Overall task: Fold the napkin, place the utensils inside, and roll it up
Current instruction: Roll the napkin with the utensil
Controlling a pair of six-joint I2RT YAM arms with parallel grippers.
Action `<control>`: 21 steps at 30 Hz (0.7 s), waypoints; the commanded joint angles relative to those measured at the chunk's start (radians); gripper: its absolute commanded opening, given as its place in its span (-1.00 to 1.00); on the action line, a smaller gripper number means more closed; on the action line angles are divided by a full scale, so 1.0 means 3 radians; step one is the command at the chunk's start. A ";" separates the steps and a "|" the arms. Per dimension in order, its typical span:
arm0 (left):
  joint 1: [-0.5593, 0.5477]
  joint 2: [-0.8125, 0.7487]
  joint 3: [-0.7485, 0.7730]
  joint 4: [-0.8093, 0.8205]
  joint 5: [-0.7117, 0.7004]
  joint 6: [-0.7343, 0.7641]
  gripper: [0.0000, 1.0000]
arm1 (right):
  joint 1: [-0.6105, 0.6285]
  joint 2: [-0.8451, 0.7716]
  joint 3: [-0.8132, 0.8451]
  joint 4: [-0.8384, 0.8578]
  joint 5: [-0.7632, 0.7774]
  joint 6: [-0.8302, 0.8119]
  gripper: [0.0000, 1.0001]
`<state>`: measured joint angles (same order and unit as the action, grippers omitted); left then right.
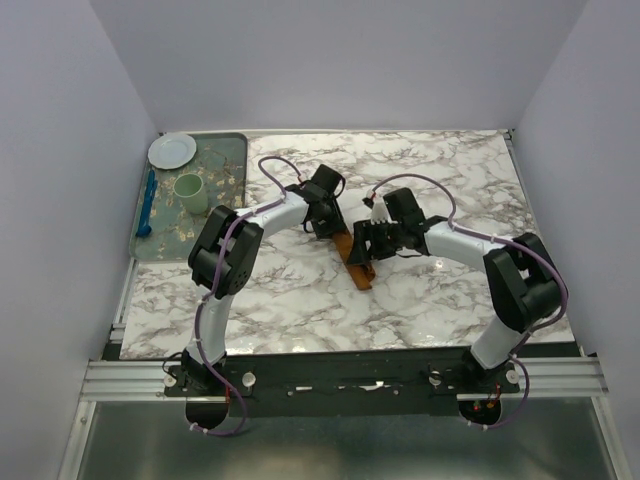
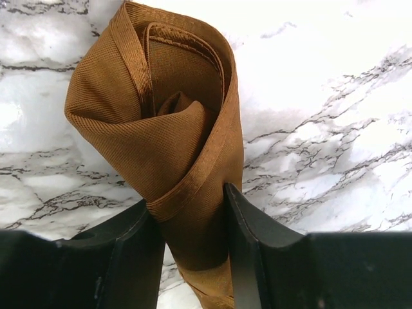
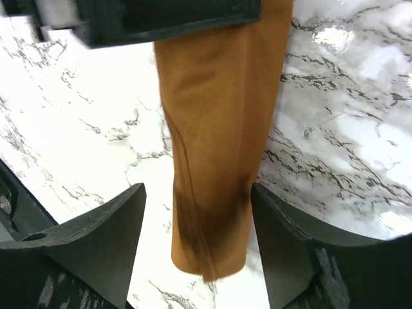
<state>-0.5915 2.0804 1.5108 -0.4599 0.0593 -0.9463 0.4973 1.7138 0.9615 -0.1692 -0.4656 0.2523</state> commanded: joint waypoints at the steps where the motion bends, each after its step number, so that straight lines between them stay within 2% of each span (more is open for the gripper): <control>1: -0.0012 0.0076 0.0057 0.0096 -0.0070 -0.0001 -0.13 | 0.0004 -0.0236 -0.0060 -0.0152 0.0161 -0.0038 0.51; 7: -0.0017 0.0045 0.0139 -0.0042 -0.0162 -0.0011 -0.13 | 0.0076 -0.0211 -0.0117 -0.0157 0.0360 -0.0064 0.57; 10: -0.0023 0.0040 0.0138 -0.0093 -0.0167 -0.0036 -0.12 | 0.0280 -0.0185 -0.0081 -0.0162 0.0697 -0.0089 0.61; 11: -0.0018 0.0050 0.0139 -0.0103 -0.0172 -0.0052 -0.13 | 0.0397 -0.0185 -0.0076 -0.0198 0.0987 -0.0079 0.62; 14: -0.0023 0.0045 0.0139 -0.0129 -0.0167 -0.0077 -0.13 | 0.0602 -0.0185 -0.0076 -0.0208 0.1392 -0.0054 0.63; 19: -0.0028 0.0045 0.0133 -0.0149 -0.0167 -0.0108 -0.14 | 0.0741 -0.0068 -0.0070 -0.0198 0.1792 0.0099 0.64; 21: -0.0028 0.0035 0.0139 -0.0154 -0.0172 -0.0118 -0.14 | 0.0751 -0.0073 -0.0101 -0.0152 0.1920 0.0206 0.57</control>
<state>-0.5922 2.0880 1.5295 -0.4782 0.0429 -0.9676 0.7166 1.6672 0.9398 -0.2096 -0.0654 0.2558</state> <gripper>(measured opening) 0.436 0.816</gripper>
